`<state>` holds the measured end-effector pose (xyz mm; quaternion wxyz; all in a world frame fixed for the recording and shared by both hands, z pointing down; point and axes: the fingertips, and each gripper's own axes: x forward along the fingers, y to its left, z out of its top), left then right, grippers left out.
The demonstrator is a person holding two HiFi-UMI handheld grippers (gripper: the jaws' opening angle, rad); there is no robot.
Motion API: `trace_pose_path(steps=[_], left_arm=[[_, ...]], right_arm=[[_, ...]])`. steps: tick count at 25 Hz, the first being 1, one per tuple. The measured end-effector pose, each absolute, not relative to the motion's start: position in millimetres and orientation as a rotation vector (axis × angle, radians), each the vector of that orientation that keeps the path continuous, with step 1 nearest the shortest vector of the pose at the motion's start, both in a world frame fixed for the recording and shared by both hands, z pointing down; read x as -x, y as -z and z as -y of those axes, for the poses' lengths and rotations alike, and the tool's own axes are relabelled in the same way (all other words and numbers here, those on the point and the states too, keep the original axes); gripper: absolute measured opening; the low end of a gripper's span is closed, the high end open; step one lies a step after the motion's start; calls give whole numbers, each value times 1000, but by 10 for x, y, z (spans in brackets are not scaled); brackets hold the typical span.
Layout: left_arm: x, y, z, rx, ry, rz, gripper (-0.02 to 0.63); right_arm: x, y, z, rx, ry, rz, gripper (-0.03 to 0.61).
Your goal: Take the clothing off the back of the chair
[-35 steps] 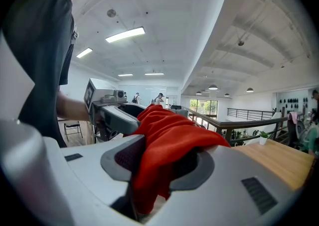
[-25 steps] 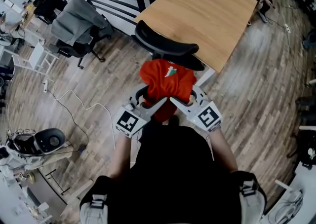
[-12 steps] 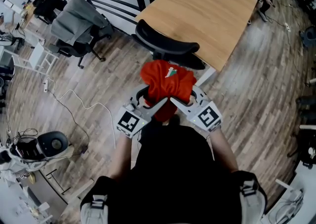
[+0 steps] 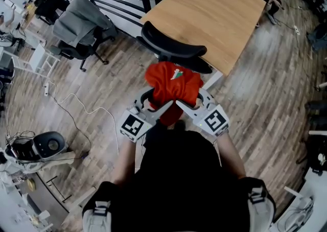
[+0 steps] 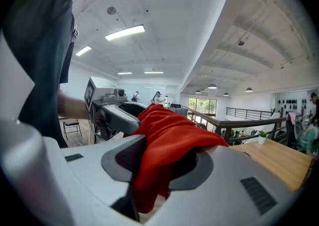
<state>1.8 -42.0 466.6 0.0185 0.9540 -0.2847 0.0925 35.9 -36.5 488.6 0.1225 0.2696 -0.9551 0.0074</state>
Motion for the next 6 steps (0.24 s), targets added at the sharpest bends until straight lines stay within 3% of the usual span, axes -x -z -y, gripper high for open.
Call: trace_pose_path(steps=[6], left_arm=[[-36,-4645,434,-2966,-295,885,256]], right_arm=[[-372,-4861,380,-787,-31,2794,147]])
